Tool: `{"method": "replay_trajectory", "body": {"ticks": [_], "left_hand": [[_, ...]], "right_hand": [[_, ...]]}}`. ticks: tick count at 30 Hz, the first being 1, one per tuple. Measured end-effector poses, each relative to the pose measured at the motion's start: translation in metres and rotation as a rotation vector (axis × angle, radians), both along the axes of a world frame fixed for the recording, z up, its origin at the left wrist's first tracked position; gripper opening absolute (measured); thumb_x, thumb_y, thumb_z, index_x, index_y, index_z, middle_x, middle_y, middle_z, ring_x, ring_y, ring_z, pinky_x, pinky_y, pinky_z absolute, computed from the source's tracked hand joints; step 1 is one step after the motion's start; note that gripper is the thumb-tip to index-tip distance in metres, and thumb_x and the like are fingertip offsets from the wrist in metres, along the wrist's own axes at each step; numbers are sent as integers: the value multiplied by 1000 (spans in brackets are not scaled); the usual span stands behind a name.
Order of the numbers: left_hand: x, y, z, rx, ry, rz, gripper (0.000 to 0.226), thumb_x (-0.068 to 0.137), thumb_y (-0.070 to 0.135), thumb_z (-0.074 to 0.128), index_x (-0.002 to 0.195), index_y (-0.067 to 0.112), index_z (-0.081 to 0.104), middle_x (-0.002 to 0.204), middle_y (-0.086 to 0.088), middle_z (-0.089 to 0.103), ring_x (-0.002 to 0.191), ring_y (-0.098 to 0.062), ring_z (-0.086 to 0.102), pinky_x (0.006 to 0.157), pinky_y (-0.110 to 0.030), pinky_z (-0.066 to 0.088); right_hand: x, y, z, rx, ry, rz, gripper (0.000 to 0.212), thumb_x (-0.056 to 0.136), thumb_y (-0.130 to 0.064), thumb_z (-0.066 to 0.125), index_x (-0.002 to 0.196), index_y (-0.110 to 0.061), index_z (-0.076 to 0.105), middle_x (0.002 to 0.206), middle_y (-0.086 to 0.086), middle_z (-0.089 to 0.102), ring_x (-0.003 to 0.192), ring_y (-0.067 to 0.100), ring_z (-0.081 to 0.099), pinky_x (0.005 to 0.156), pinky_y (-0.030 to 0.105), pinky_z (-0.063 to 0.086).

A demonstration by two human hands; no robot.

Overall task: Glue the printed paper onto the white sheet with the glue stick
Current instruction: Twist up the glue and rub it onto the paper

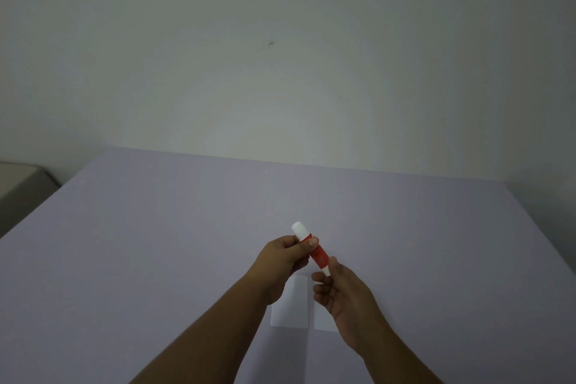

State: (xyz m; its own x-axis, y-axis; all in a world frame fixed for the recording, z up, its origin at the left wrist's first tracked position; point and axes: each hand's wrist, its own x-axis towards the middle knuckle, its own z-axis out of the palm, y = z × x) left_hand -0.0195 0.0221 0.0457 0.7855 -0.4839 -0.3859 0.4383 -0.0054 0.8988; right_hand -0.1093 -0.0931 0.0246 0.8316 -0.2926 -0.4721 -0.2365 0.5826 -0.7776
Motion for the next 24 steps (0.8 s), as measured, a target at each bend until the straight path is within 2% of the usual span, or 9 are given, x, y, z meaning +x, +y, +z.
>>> {"method": "replay_trajectory", "body": {"ticks": [5, 8, 10, 12, 14, 17, 19, 22, 24], "left_hand": [[2, 3, -5, -13, 59, -125, 48, 75, 34, 70, 118, 16, 61, 114, 2, 62, 107, -14, 53, 97, -29, 39], [9, 16, -19, 86, 46, -209, 52, 80, 34, 68, 128, 19, 52, 116, 7, 57, 108, -13, 50, 96, -27, 39], [13, 29, -36, 282, -69, -227, 44, 81, 34, 67, 123, 24, 57, 121, 4, 57, 107, -14, 53, 96, -29, 42], [17, 43, -59, 586, -275, -260, 36, 79, 29, 69, 114, 28, 61, 121, 0, 58, 104, -15, 54, 97, -33, 45], [19, 53, -81, 818, -461, -365, 45, 77, 30, 71, 119, 31, 56, 129, -1, 51, 112, -20, 48, 101, -35, 41], [19, 57, -104, 916, -612, -484, 69, 72, 43, 70, 134, 36, 39, 143, 4, 37, 126, -26, 31, 105, -39, 31], [21, 57, -114, 942, -686, -525, 80, 70, 50, 69, 139, 36, 31, 147, 8, 32, 128, -23, 27, 105, -40, 31], [25, 57, -123, 977, -771, -586, 86, 69, 55, 68, 141, 34, 26, 149, 11, 31, 128, -21, 27, 105, -38, 32], [28, 58, -125, 1007, -818, -625, 86, 68, 56, 66, 141, 34, 28, 149, 12, 32, 127, -20, 29, 103, -36, 31]], "right_hand": [[2, -2, -4, -103, -62, -84, 19, 83, -22, 63, 96, -8, 65, 76, 10, 70, 66, 19, 64, 58, 26, 56], [3, -12, -9, -105, -39, -179, 15, 84, -17, 62, 97, -8, 63, 92, 15, 67, 76, 23, 64, 59, 25, 57], [2, -22, -13, -100, -38, -215, 11, 85, -12, 61, 95, -7, 60, 98, 18, 63, 79, 22, 64, 59, 22, 58], [0, -30, -20, -127, -27, -203, 7, 86, -7, 59, 93, -7, 59, 100, 19, 62, 79, 21, 64, 58, 18, 58], [0, -32, -29, -148, -20, -169, 10, 87, -5, 57, 97, -7, 59, 99, 16, 61, 79, 19, 62, 61, 19, 58], [3, -26, -40, -193, -12, -122, 18, 88, -5, 55, 104, -7, 62, 86, 12, 61, 81, 19, 57, 78, 30, 53], [5, -20, -45, -256, 7, -80, 15, 87, -8, 56, 95, -14, 67, 78, 15, 58, 80, 19, 56, 86, 38, 49], [10, -12, -50, -324, 44, -36, 13, 87, -13, 58, 95, -18, 68, 88, 7, 67, 81, 18, 61, 83, 34, 52], [13, -8, -54, -380, 56, -5, 12, 88, -16, 58, 96, -15, 67, 89, 8, 68, 80, 17, 64, 74, 27, 56]]}}
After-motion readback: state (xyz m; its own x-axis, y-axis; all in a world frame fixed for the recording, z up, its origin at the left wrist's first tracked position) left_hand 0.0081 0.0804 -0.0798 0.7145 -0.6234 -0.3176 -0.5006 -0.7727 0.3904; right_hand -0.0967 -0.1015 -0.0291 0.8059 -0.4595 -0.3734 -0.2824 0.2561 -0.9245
